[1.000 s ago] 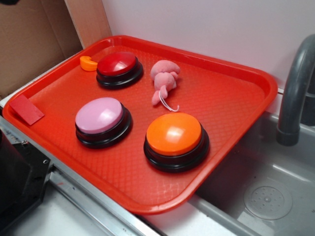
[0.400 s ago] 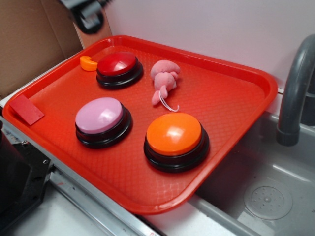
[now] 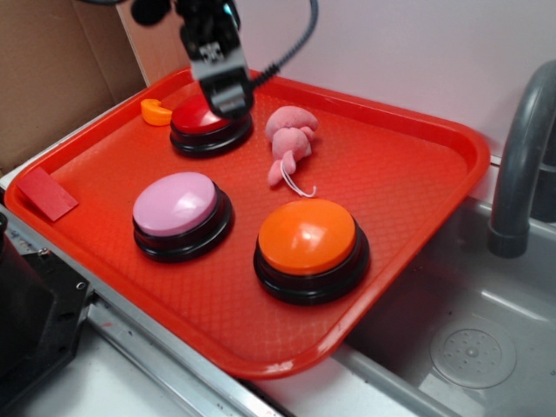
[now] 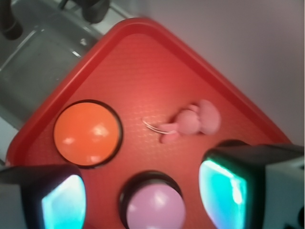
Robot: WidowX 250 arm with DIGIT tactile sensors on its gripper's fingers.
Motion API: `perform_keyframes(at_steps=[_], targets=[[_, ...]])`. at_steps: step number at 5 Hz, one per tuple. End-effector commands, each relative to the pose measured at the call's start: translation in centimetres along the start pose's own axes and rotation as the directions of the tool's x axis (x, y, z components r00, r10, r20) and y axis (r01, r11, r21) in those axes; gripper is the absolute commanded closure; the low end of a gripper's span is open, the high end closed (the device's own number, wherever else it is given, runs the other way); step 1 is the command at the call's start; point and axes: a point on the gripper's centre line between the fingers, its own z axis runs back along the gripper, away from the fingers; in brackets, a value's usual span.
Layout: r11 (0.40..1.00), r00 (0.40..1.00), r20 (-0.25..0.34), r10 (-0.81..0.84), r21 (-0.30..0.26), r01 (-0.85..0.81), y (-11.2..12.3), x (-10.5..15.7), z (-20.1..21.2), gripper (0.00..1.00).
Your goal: Push the orange button.
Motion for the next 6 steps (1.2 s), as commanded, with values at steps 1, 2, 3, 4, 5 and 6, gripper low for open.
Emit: perform_keyframes(at_steps=[1, 2, 3, 4, 5, 6], targets=[[0.982, 0.999, 0.023, -0.030, -0.187, 0.034, -4.5, 0.7, -6.8, 0.00], [0.979, 0.998, -0.059, -0.034, -0.203, 0.021, -5.6, 0.4, -9.2, 0.00], [0.985, 0.997, -0.045, -0.070, -0.161, 0.061, -5.3, 1.8, -9.7, 0.00], [0.981, 0.993, -0.057, -0.108, -0.169, 0.097, -5.4, 3.3, -10.0, 0.00], [0.986, 0.993, -0.037, -0.110, -0.133, 0.104, -4.3, 4.2, -7.7, 0.00], [0.992, 0.998, -0.044, -0.050, -0.121, 0.044, -2.7, 3.9, -4.0, 0.00]])
